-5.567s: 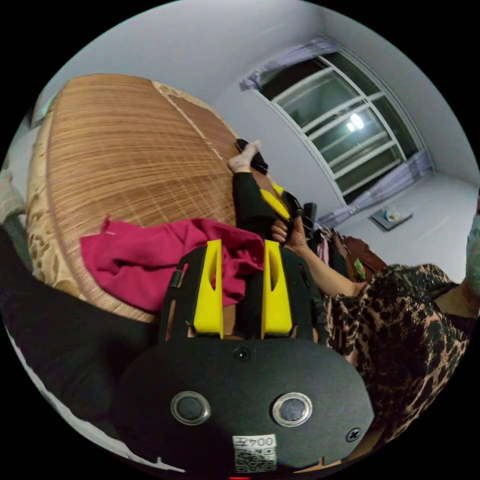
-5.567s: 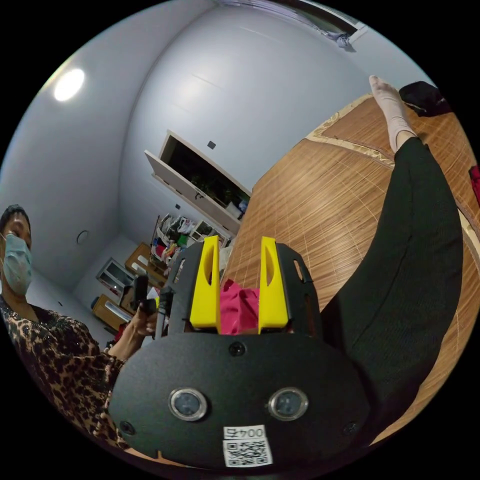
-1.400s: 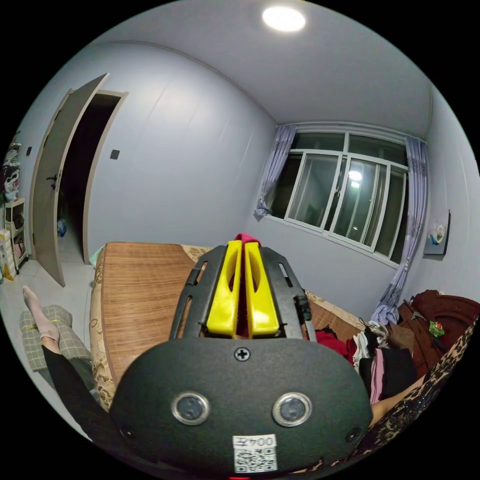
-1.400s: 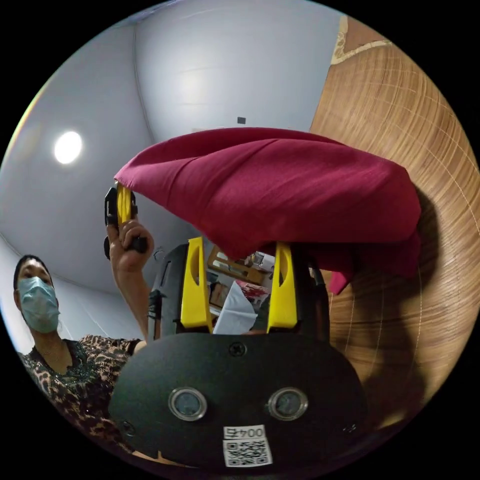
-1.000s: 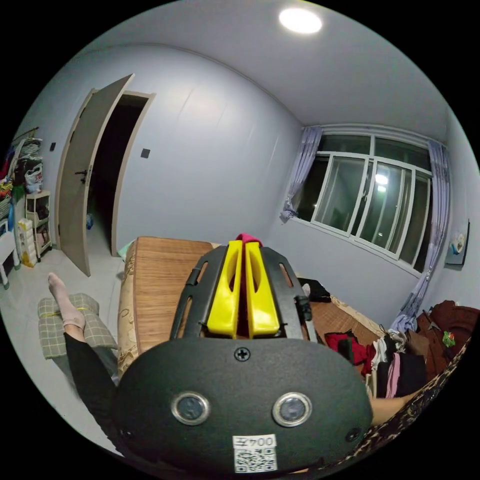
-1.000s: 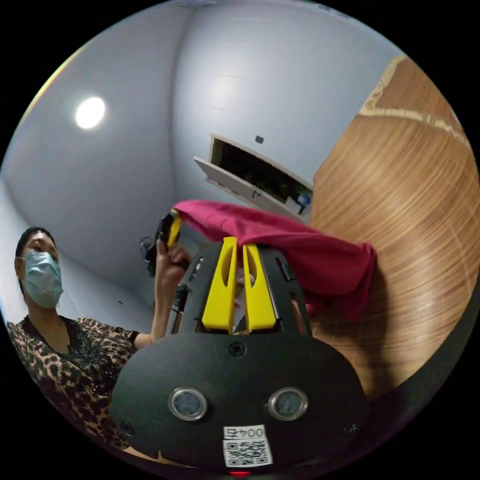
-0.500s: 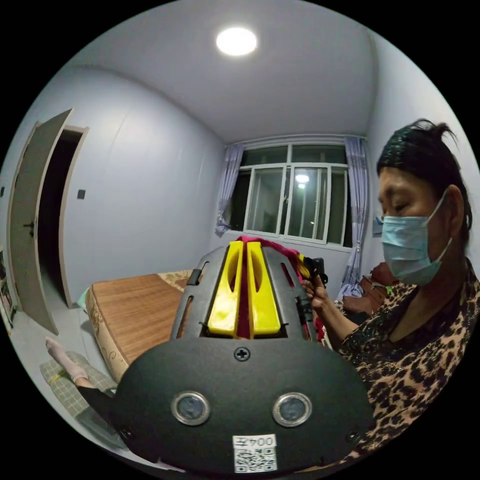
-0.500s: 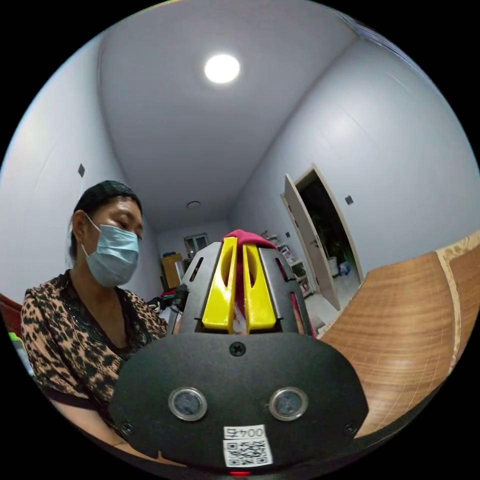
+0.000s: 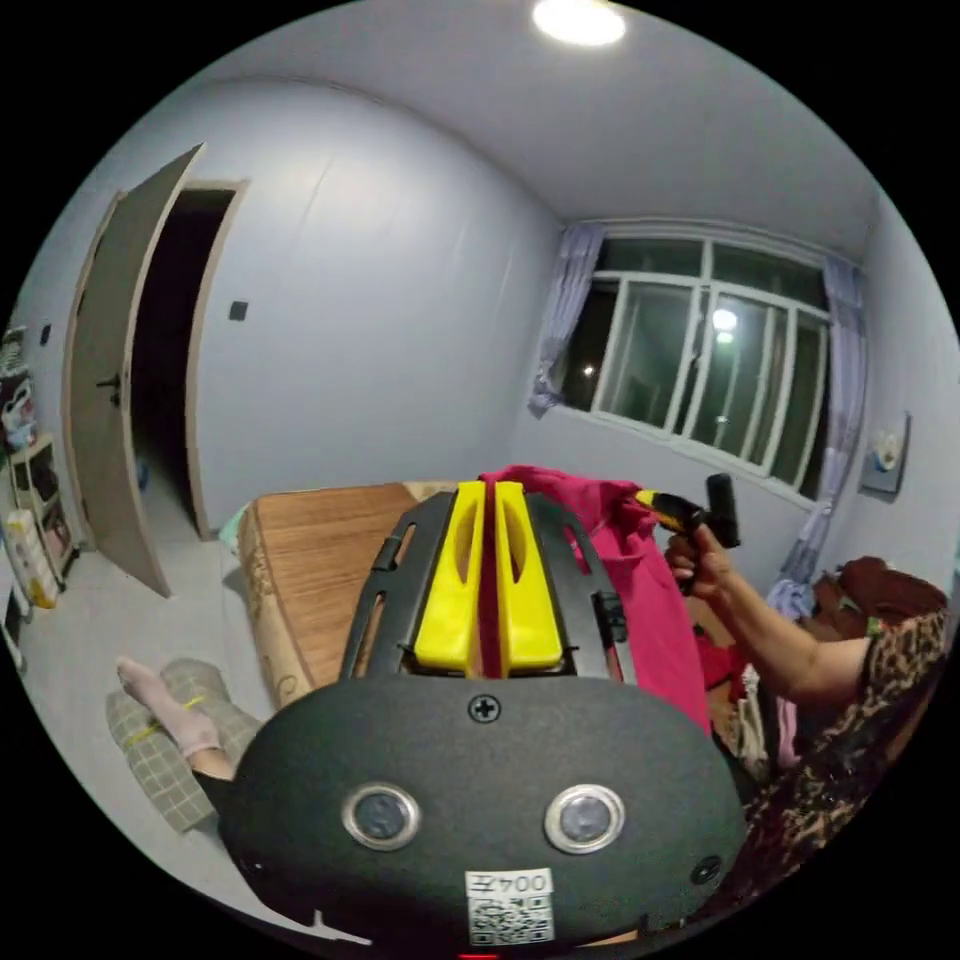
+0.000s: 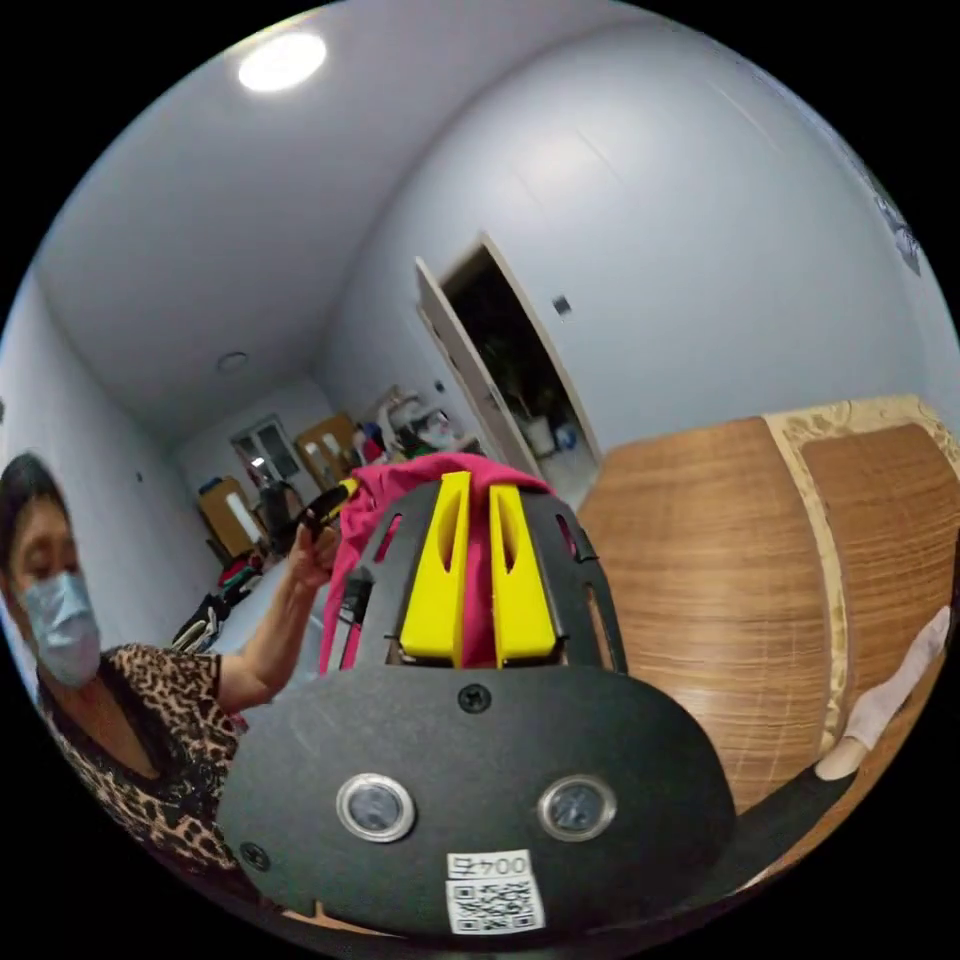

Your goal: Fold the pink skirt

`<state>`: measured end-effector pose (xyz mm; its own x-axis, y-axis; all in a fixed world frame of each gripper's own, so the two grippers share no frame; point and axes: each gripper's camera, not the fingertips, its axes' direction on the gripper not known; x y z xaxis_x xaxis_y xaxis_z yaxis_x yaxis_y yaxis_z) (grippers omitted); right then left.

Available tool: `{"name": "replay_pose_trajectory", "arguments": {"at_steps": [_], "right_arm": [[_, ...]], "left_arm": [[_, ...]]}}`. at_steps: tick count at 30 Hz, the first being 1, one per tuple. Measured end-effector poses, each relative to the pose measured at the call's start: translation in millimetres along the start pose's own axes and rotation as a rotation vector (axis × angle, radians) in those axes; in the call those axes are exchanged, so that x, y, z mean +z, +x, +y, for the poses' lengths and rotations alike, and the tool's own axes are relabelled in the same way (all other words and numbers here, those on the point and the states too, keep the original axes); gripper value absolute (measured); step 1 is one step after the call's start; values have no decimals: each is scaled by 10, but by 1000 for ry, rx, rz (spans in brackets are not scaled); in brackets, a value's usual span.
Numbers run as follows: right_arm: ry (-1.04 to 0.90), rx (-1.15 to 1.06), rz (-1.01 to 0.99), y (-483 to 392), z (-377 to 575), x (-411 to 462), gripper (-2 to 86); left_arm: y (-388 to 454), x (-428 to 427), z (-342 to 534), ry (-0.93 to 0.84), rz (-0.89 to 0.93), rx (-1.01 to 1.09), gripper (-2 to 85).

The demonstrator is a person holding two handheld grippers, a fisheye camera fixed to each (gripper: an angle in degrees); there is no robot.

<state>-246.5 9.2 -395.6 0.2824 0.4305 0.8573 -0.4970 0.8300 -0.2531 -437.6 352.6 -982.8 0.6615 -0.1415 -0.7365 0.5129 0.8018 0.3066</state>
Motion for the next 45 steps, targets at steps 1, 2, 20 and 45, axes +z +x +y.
{"name": "replay_pose_trajectory", "arguments": {"at_steps": [1, 2, 20, 45], "right_arm": [[-26, 16, 26, 148, -59, 112, 88], [-60, 46, 89, 410, -111, 285, 118], [-218, 276, 36, 1690, 3590, 1809, 95], [-720, -382, 237, 1981, 5203, 4140, 92]], "left_arm": [[-195, 215, -31, -68, 4, -35, 81], [-550, 543, 2, -151, 4, -106, 100], [-1592, 1372, 3221, -458, 6, -207, 100], [-2742, 2176, 4792, -867, 11, -366, 20]]}}
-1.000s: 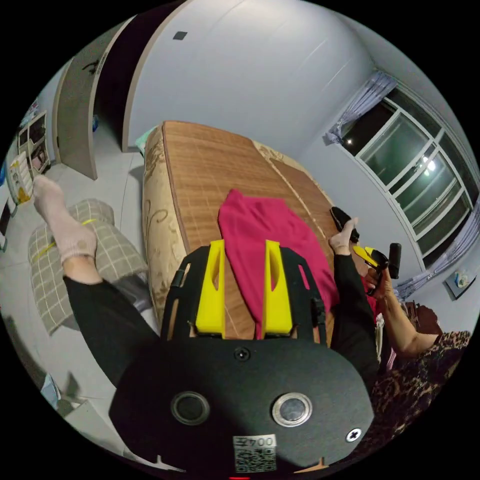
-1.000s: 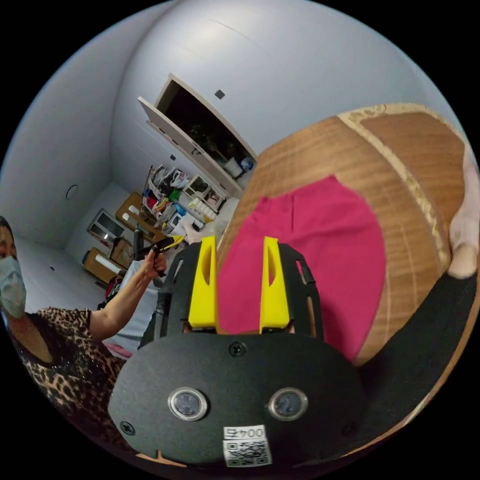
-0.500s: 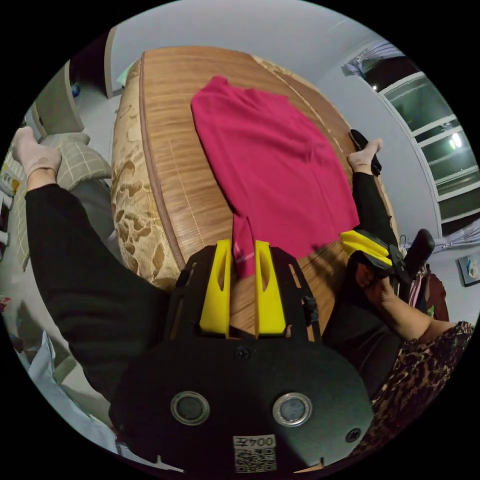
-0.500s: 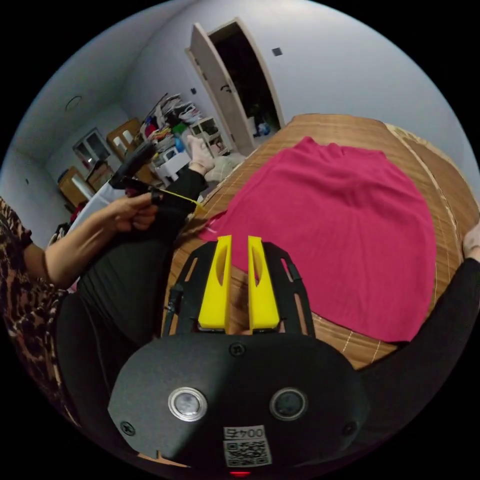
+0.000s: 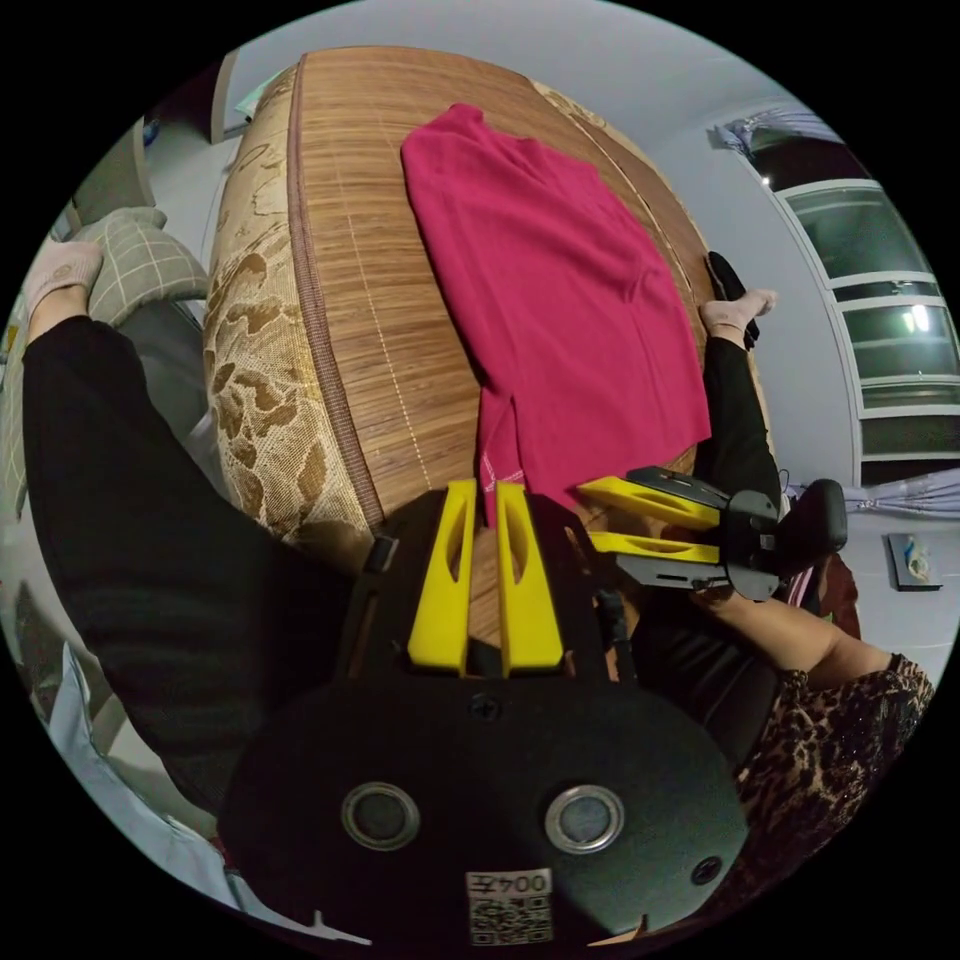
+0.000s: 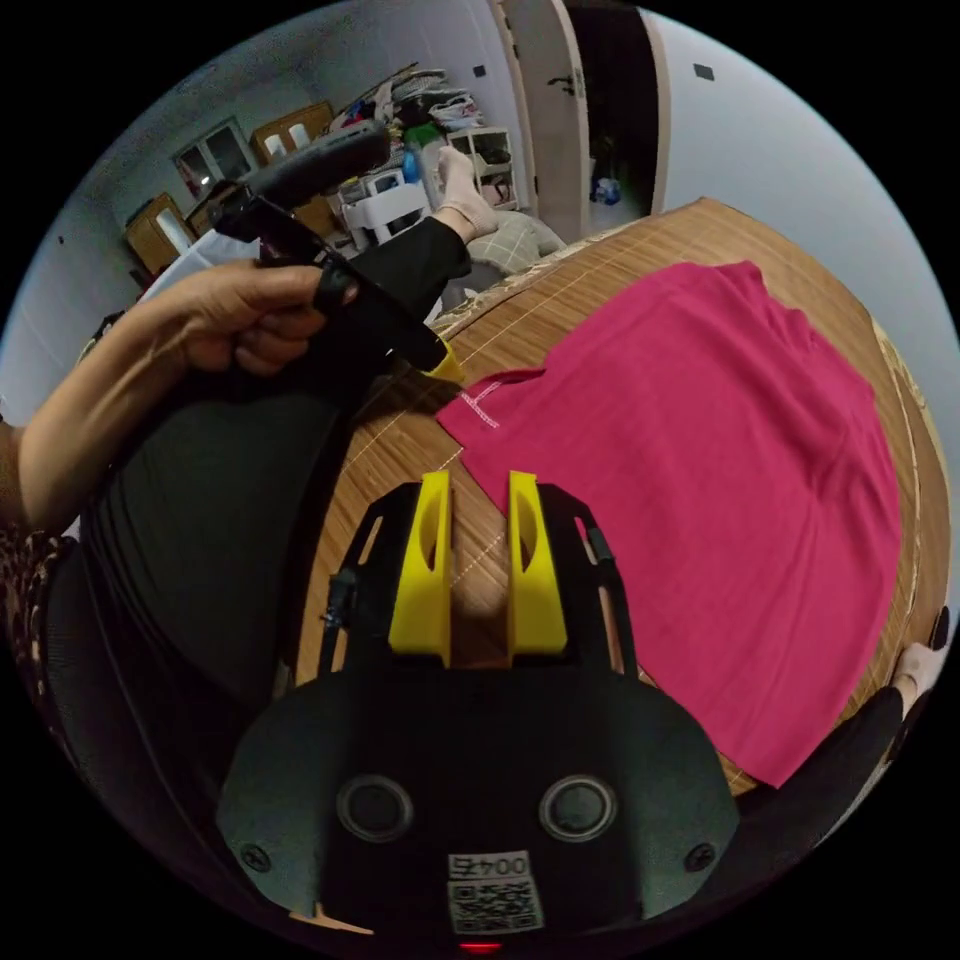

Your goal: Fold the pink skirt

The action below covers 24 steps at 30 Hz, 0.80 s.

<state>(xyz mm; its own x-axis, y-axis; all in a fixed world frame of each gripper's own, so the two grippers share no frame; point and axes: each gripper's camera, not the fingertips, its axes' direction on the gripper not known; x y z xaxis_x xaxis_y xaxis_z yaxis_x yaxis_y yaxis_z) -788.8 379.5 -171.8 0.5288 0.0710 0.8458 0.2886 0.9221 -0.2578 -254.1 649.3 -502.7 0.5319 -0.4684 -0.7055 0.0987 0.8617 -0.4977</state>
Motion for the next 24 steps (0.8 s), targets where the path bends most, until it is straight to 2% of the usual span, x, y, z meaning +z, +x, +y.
{"name": "replay_pose_trajectory", "arguments": {"at_steps": [6, 13, 15, 19, 24], "right_arm": [[-32, -42, 90, 101, 182, 376, 77], [-13, -8, 64, 406, 422, 582, 53], [-10, -2, 86, 485, 525, 625, 17], [27, 60, 1, 679, 656, 545, 1], [163, 135, -81, 911, 754, 223, -4]], "left_arm": [[-449, -27, 199, 77, 115, -35, 21], [-900, -112, 515, 202, 223, -88, 20], [-1018, -119, 615, 229, 238, -99, 18], [-1191, -124, 761, 263, 276, -108, 12], [-1406, -143, 981, 318, 305, -129, 5]]}}
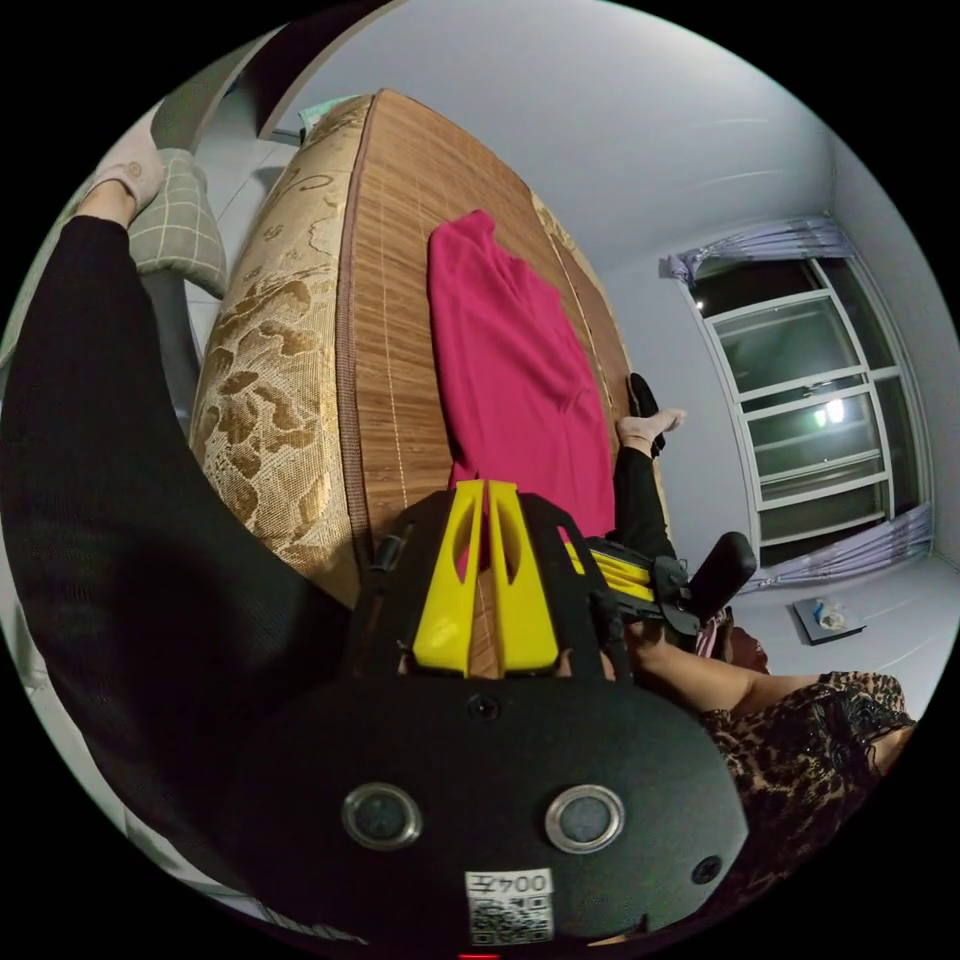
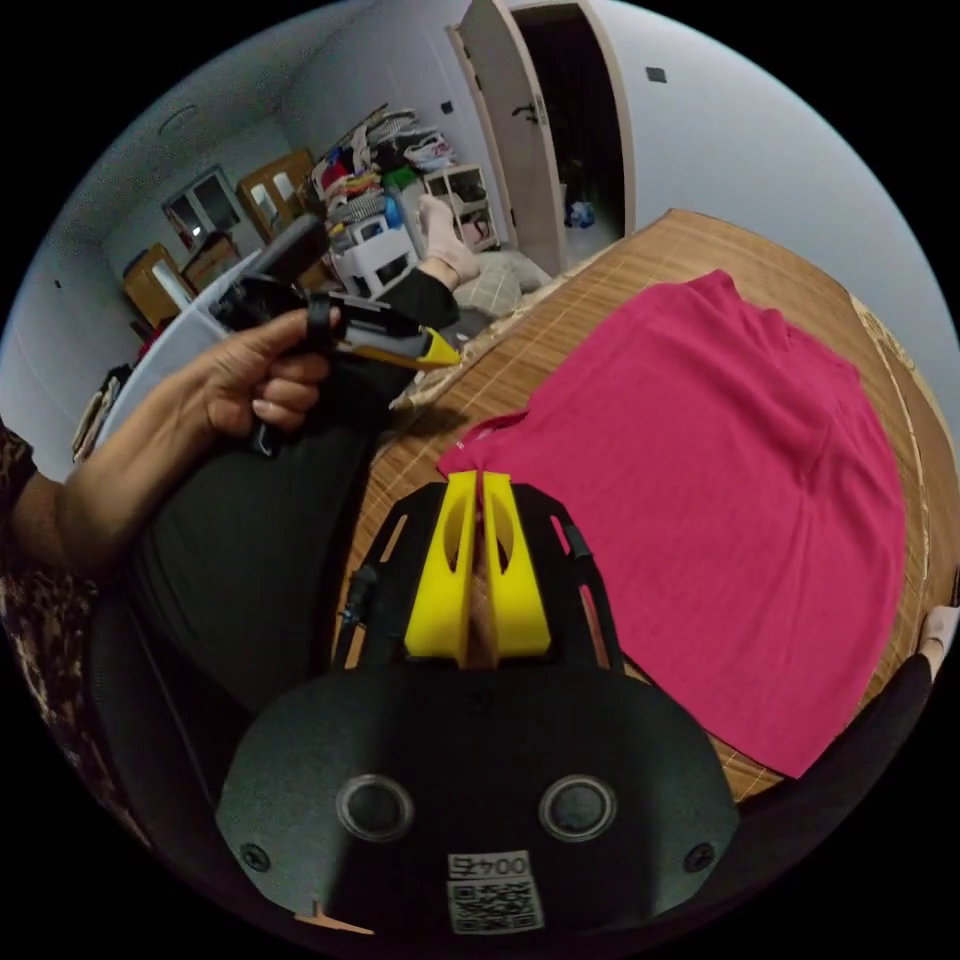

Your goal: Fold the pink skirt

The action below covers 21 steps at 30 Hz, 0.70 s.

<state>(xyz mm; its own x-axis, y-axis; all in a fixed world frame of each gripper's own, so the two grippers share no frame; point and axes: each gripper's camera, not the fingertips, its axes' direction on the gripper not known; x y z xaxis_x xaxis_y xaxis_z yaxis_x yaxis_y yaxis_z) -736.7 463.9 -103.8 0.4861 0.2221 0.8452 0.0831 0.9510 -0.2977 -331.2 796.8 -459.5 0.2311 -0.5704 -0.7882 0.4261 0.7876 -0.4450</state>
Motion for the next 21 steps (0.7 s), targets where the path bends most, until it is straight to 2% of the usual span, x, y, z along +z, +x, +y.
{"name": "replay_pose_trajectory", "arguments": {"at_steps": [5, 13, 21], "right_arm": [[26, -9, -47, 64, -68, 36, -5], [-174, -141, 27, 88, 103, 497, 2], [-171, -265, 61, 115, 261, 197, 58]], "left_arm": [[-135, -70, 126, 11, 6, 2, 3], [-329, -146, 290, 19, 24, -1, 2], [-457, -157, 392, 14, 21, 0, 3]]}}
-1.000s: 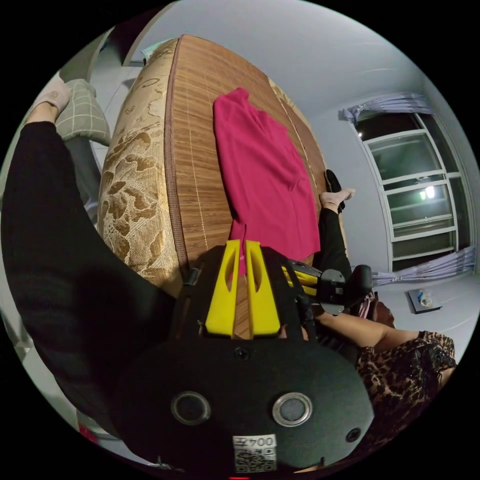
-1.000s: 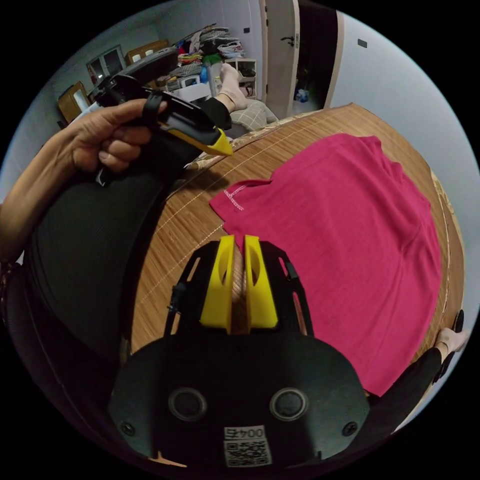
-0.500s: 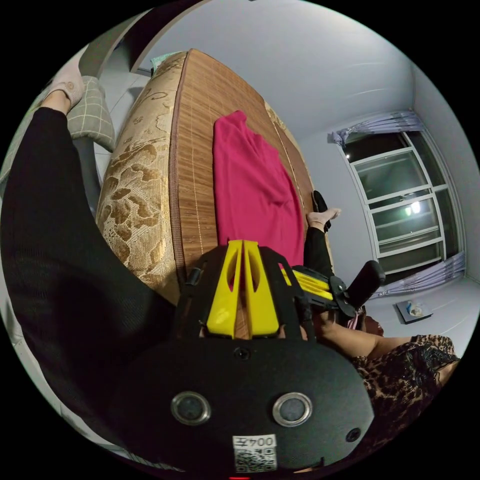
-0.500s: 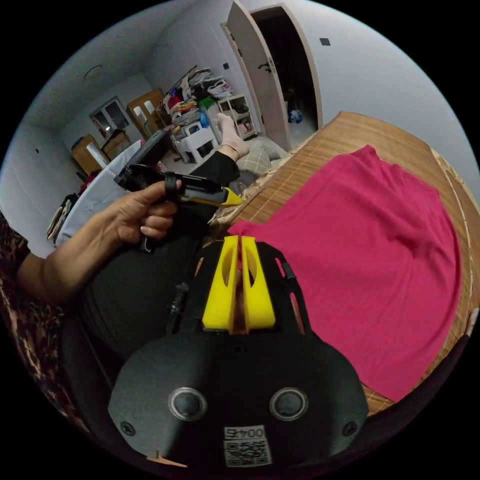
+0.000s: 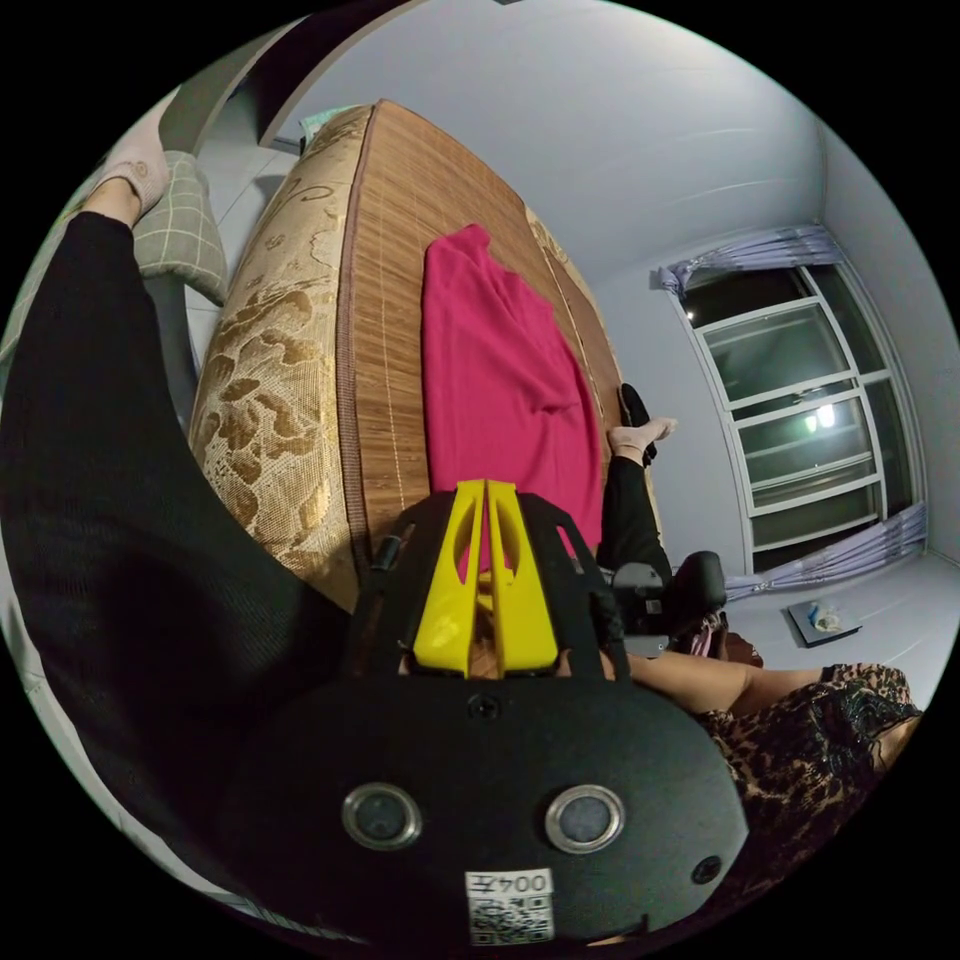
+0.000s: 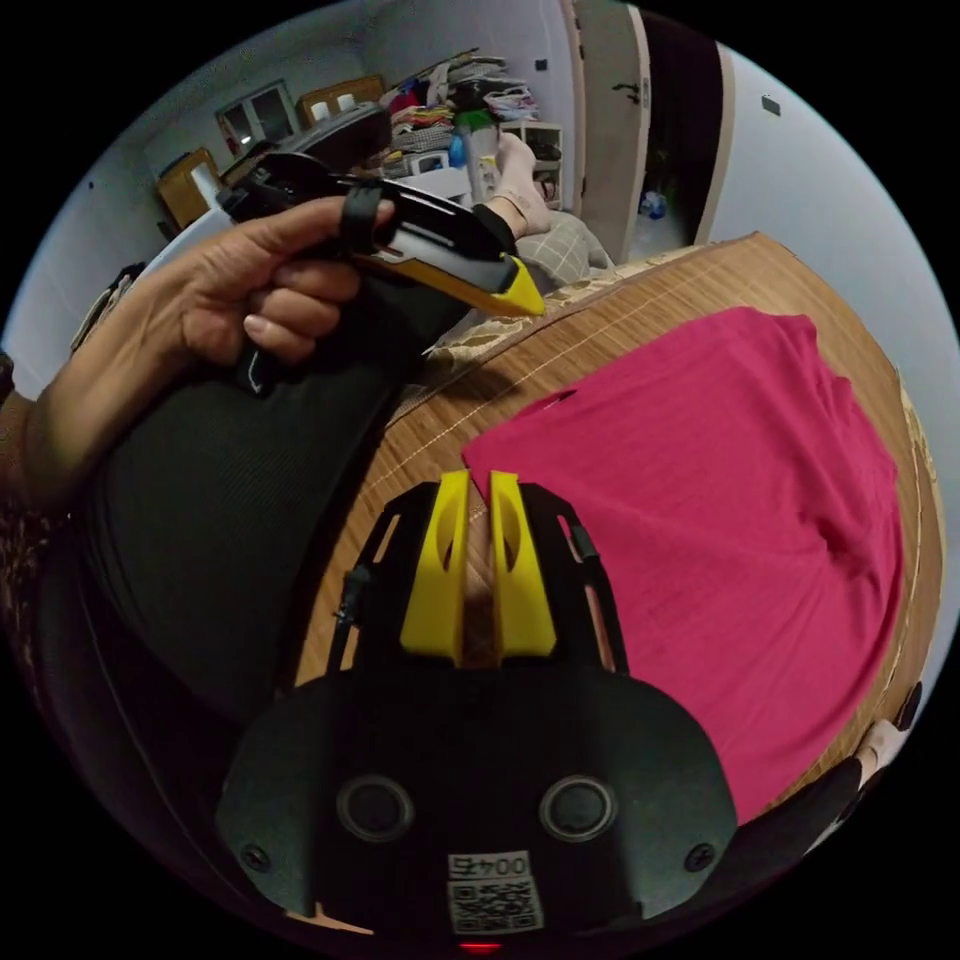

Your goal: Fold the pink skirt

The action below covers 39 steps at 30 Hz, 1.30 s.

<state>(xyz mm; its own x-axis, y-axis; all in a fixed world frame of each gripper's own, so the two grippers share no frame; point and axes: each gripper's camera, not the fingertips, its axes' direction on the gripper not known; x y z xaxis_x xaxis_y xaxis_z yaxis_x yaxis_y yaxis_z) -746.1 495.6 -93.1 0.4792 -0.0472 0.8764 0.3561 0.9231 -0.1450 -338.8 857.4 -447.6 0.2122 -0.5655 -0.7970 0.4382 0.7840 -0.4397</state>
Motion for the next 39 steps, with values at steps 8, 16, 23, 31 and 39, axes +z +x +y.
{"name": "replay_pose_trajectory", "arguments": {"at_steps": [8, 16, 23, 31, 39], "right_arm": [[-26, -65, 62, 117, 154, -171, 86], [23, 149, -89, 724, 216, -561, 9], [230, 547, -507, 1579, 690, -904, -1], [266, 554, -564, 1708, 682, -1289, 0], [283, 491, -561, 1598, 534, -1718, 1]], "left_arm": [[-89, 19, 36, -8, -8, -7, 5], [-153, 83, 4, -32, -18, -19, 25], [-269, 351, -124, -205, -24, -93, 77], [-375, 603, -292, -324, -1, -173, 124], [-540, 669, -328, -305, 144, -305, 143]]}}
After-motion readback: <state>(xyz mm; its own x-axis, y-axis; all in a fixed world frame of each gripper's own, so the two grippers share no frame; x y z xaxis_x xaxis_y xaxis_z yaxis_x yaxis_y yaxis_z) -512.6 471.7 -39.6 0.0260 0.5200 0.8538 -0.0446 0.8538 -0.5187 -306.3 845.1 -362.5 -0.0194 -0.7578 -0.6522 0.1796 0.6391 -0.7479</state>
